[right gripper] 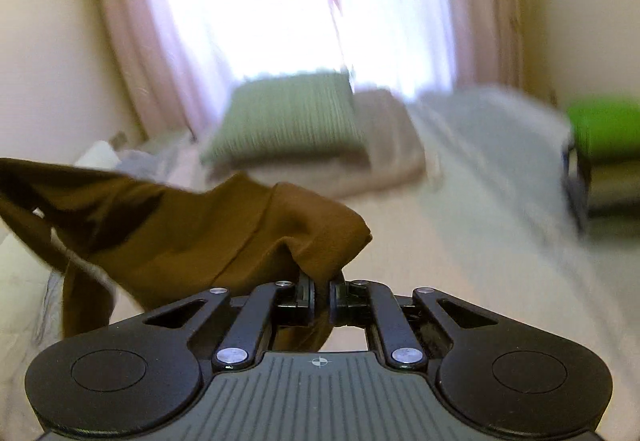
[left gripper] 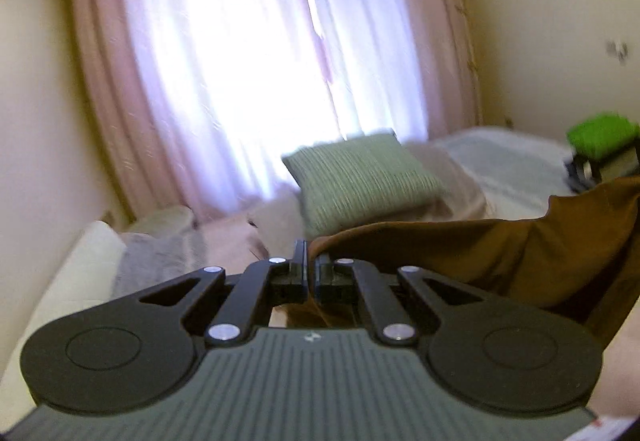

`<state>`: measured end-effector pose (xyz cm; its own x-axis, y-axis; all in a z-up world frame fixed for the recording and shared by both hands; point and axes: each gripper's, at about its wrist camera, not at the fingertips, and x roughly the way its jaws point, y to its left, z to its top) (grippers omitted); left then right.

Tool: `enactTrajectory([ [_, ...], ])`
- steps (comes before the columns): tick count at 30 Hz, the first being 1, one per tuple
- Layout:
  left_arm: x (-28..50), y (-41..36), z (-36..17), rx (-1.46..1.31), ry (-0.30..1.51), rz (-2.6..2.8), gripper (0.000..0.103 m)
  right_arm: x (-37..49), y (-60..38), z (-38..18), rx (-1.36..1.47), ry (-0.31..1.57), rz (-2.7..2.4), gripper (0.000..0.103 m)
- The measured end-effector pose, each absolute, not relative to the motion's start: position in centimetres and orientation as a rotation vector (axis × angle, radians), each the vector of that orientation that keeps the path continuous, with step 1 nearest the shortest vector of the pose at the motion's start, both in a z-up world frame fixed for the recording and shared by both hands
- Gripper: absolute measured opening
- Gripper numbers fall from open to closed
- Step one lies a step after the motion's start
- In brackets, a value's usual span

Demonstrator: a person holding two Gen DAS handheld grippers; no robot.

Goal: Fold large clothes
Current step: 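Lift the shirt high with both grippers and shake it out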

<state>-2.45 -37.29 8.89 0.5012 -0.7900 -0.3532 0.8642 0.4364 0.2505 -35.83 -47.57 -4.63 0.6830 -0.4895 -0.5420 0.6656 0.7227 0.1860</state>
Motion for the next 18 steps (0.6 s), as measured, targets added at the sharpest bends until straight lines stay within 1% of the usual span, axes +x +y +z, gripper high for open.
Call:
enactTrajectory([
  [4, -4.2, -33.2, 12.0, 0.341, 0.153, -0.999, 0.001, -38.7, -44.9, 1.3, 0.241, 0.404, -0.665, 0.003],
  [12, -9.3, -23.7, 14.5, 0.245, 0.073, -1.01, 0.001, -45.0, -33.3, 6.3, 0.036, 0.275, -0.723, 0.003],
  [15, -10.0, -20.7, 17.4, 0.196, 0.041, -1.013, 0.001, -47.7, -29.3, 8.8, -0.01, 0.242, -0.709, 0.003],
  [18, -9.8, -19.8, 20.6, 0.148, -0.004, -1.015, 0.001, -49.6, -27.7, 12.0, -0.084, 0.199, -0.716, 0.003],
])
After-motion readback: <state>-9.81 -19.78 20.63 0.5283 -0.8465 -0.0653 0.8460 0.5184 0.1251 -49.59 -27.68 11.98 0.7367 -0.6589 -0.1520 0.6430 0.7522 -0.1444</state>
